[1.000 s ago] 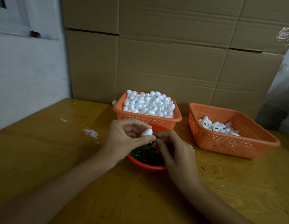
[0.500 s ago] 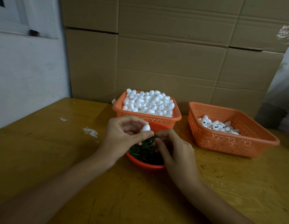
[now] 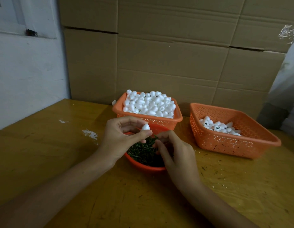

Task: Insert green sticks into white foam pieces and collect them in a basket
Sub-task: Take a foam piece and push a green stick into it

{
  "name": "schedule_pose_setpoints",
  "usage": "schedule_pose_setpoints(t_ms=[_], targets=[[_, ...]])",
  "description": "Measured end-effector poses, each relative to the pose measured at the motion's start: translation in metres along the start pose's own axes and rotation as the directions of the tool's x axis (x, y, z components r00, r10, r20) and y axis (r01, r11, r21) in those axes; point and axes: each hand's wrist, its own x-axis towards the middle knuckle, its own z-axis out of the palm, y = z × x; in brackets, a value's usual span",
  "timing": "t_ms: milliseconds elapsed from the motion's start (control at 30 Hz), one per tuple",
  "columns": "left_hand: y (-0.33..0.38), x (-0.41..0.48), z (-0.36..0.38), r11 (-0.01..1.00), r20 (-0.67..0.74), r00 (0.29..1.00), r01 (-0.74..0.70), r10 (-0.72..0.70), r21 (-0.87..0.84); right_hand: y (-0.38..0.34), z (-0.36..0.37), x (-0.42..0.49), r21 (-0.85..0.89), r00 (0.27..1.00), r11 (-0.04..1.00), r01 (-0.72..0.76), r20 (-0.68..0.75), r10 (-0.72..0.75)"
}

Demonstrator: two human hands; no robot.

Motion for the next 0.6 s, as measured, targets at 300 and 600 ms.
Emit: schedule_pose_setpoints(t_ms=[300, 600], targets=[[0.0005, 0.0021, -0.0003, 0.998, -0.033, 0.998, 0.044, -0.045, -0.035, 0.0034, 0.0024, 0.0005, -0.02, 1.0, 1.0, 0.022, -0.011, -0.023], [0.0054, 0.0029, 0.0013, 0.991, -0.004, 0.998, 0.069, -0.07, -0.112, 0.0031, 0.0015, 0.0, -0.013, 1.0, 1.0, 0.029, 0.007, -0.029]])
